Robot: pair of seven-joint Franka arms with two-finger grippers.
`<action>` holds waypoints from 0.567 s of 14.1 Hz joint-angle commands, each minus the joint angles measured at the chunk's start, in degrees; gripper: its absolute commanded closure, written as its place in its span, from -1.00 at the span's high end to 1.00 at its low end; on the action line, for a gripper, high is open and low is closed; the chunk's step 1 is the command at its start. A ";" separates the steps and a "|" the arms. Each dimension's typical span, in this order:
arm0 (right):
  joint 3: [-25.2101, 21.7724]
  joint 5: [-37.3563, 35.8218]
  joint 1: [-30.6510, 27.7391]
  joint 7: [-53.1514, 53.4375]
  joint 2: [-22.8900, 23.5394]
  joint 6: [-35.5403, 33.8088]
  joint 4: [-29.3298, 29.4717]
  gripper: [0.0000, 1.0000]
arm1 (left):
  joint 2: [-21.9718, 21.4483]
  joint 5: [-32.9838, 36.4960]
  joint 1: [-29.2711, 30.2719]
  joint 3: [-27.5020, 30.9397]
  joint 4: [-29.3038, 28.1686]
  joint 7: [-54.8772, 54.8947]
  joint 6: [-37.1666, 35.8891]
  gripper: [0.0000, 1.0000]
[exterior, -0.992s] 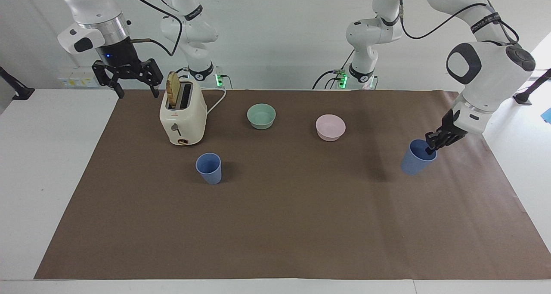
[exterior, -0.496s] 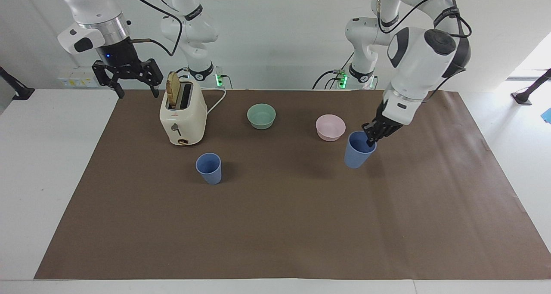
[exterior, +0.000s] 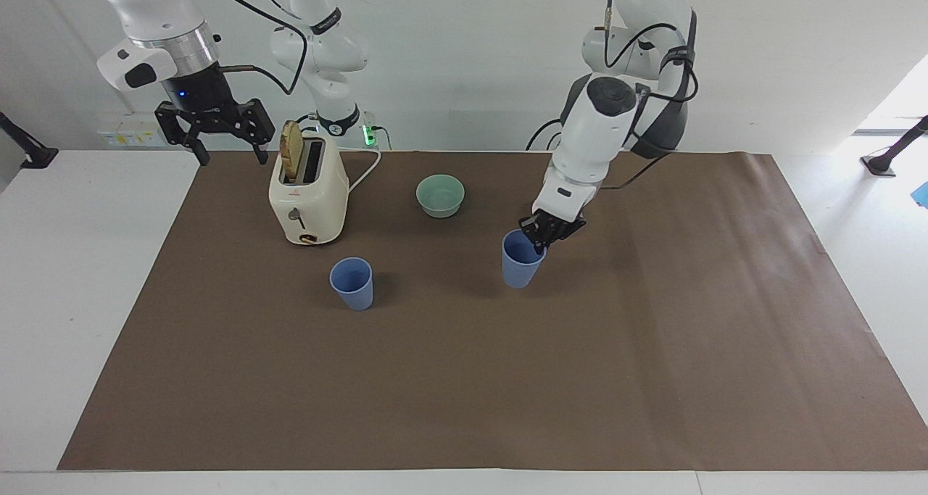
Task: Stack blue cups with both arms
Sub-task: 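Carry the blue cup with the left gripper toward the table center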
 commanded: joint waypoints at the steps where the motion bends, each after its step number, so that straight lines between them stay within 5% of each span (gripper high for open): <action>1: 0.16 0.57 -0.66 -1.00 -0.48 -0.38 -0.50 1.00 | 2.06 2.17 -1.33 0.99 -0.73 -0.43 4.06 -1.00; 8: 0.16 0.57 -0.57 -1.00 -0.57 -0.38 -0.50 1.00 | 4.25 4.28 -2.21 0.99 -1.43 -0.60 7.40 -1.00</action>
